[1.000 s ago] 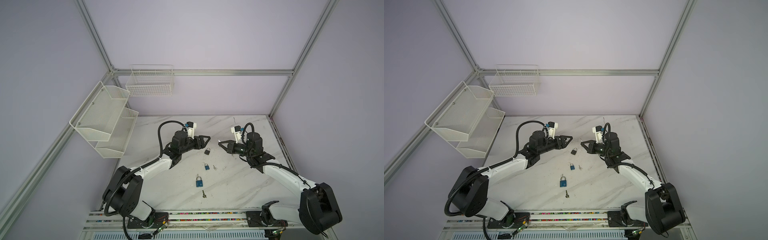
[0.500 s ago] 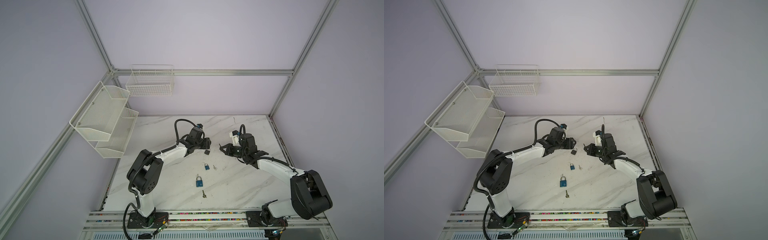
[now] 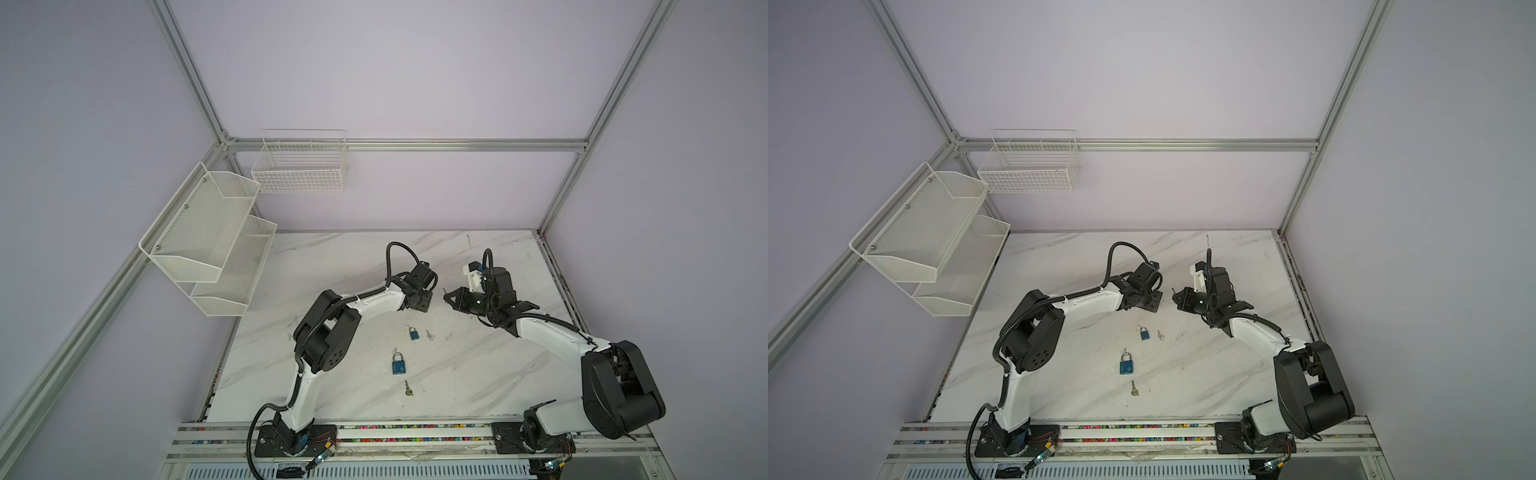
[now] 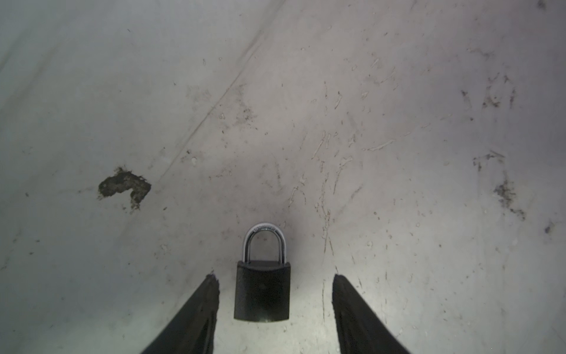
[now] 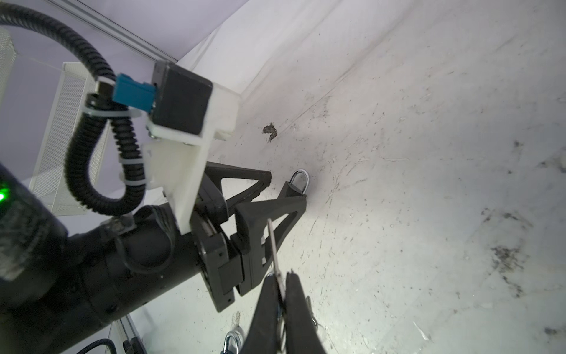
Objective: Unlock with the key
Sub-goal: 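Lower the left gripper onto the black padlock while the right holds the key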
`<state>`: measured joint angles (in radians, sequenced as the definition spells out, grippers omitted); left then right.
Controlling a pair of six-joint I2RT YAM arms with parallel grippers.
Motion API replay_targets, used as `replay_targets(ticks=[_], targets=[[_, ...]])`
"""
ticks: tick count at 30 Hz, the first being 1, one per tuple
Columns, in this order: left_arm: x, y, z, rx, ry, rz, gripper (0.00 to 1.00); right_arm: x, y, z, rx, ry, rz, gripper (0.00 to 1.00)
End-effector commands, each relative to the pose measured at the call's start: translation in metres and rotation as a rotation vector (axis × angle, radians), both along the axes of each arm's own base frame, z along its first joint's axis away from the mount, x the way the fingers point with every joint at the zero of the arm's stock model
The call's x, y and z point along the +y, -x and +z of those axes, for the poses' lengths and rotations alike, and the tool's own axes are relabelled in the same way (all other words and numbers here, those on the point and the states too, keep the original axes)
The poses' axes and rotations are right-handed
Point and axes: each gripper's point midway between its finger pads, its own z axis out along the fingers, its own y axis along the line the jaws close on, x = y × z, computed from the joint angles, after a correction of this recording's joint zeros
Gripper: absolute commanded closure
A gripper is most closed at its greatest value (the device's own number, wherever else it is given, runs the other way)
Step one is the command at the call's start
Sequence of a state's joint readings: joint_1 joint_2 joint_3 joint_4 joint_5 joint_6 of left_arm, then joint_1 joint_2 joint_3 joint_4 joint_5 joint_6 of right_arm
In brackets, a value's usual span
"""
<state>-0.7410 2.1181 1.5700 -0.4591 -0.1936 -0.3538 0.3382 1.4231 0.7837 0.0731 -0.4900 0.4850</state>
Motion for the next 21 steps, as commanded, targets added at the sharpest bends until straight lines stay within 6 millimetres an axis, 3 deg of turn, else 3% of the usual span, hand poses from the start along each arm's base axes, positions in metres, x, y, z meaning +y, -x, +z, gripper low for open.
replay_targets(ticks=[1, 15, 21], targets=[[-0.001, -0.018, 0.025, -0.06, -0.031, 0.014, 0.43, 0.0, -0.005, 0.017, -0.043, -0.011, 0.006, 1.0], [0.016, -0.02, 0.002, -0.012, -0.118, 0.12, 0.53, 0.006, -0.005, 0.015, -0.044, 0.0, 0.061, 1.0], [0.014, -0.011, -0.007, 0.054, -0.098, 0.155, 0.54, 0.007, -0.003, 0.016, -0.046, 0.001, 0.075, 1.0]])
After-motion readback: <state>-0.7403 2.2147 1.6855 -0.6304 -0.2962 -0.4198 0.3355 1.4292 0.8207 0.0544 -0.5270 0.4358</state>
